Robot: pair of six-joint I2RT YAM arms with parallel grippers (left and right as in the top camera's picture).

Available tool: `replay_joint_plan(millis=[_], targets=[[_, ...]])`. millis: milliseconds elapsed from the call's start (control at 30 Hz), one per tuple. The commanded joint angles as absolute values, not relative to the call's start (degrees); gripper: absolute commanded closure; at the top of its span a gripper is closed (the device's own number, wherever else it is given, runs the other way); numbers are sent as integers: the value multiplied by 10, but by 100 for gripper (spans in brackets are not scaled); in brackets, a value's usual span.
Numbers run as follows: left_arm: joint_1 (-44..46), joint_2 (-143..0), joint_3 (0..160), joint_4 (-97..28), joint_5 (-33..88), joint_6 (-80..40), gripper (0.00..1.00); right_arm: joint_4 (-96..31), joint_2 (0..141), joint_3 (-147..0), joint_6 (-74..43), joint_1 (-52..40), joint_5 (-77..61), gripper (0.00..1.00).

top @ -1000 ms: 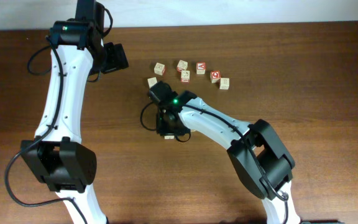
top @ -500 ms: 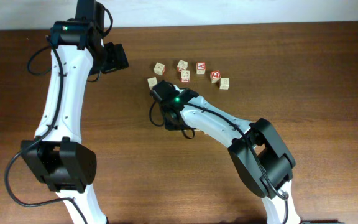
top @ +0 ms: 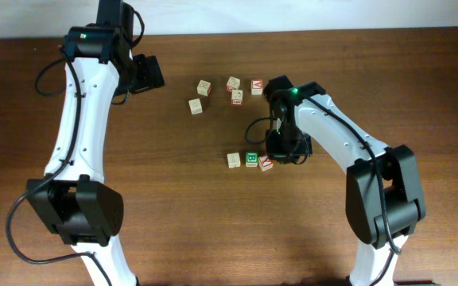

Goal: Rotate 3 blocks

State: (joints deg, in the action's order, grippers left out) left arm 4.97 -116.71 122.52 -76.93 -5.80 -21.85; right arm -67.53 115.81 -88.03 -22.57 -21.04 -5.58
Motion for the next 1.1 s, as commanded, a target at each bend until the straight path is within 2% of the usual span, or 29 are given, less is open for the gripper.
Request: replay_joint_plan(millis=[0, 233, 333, 467, 533, 867, 1067], targets=[[51, -1172, 1228, -770, -58, -213, 1, -684, 1154, -874, -197, -228, -84, 96], [51, -1172, 1228, -770, -58, -213, 1, -551, 1154, -809, -199, -270, -84, 96], [51, -1172, 1228, -770, -58, -213, 1, -546, 1154, -810, -197, -282, -82, 96], [51, -1172, 1228, -770, -58, -213, 1, -593, 1079, -839, -195, -261, -77, 96], [51, -1172, 1228, -770, -58, -213, 1, -596, 1055, -839, -194, -209, -72, 96], [51, -1172, 1228, -770, -58, -213, 1, -466, 1104, -759, -170, -187, -99, 96], [51, -1172, 1228, -770, -58, -213, 1, -438, 1139, -751, -169, -188, -128, 96]])
